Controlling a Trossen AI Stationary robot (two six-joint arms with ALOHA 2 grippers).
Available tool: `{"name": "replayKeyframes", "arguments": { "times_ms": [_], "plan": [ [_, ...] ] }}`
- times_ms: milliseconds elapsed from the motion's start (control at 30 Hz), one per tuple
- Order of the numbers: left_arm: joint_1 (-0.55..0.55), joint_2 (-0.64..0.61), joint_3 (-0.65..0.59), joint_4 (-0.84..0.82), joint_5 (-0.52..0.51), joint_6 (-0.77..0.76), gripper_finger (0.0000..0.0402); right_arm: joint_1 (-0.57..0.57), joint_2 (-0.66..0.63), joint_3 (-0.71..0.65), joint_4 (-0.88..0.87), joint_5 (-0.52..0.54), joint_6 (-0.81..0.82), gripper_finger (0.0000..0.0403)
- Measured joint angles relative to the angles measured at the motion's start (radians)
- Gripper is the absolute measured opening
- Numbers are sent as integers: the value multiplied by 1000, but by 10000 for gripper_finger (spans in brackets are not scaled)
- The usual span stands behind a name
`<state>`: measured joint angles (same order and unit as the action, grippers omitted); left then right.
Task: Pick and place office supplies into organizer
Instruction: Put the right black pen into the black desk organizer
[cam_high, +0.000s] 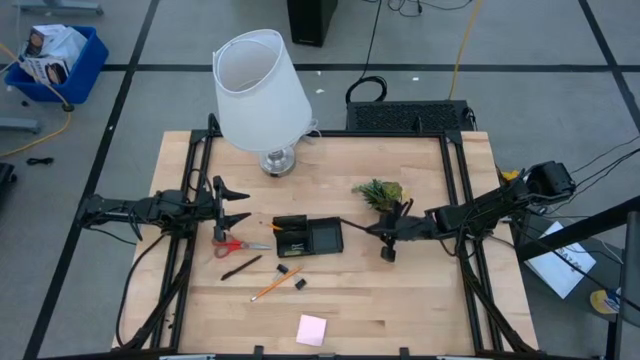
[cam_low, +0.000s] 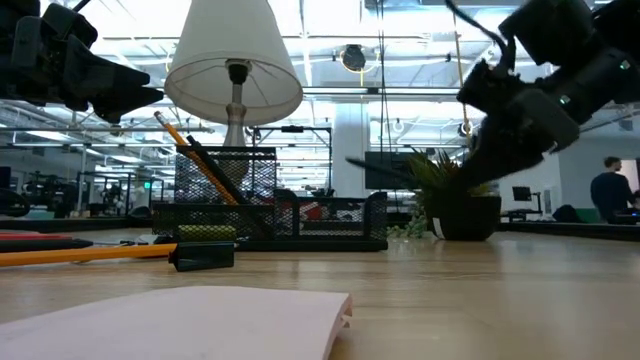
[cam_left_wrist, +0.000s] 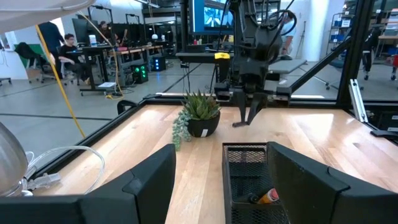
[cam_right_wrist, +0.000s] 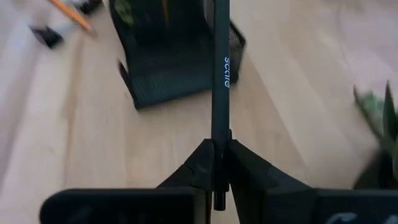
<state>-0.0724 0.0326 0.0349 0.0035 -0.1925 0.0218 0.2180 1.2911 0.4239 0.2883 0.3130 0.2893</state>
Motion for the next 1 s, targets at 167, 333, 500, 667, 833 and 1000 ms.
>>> {"name": "replayKeyframes", "arguments": {
  "times_ms": [167,333,500,667,833,1000],
  "plan": [
    [0,0,0,0,0,0,255,2,0,1,144,-39,-40,27],
    [0,0,0,0,0,0,255,33,-1,1,233,-55,-65,31],
    [0,0,0,0,0,0,255,61,-1,1,304,-54,-71,26],
    [0,0,0,1,0,0,255,84,-1,1,357,-54,-72,29],
    [0,-1,0,117,23,-46,255,85,0,1,363,-53,-74,27],
    [0,-1,0,208,-4,-152,255,85,0,1,383,-53,-75,29]
  ]
}}
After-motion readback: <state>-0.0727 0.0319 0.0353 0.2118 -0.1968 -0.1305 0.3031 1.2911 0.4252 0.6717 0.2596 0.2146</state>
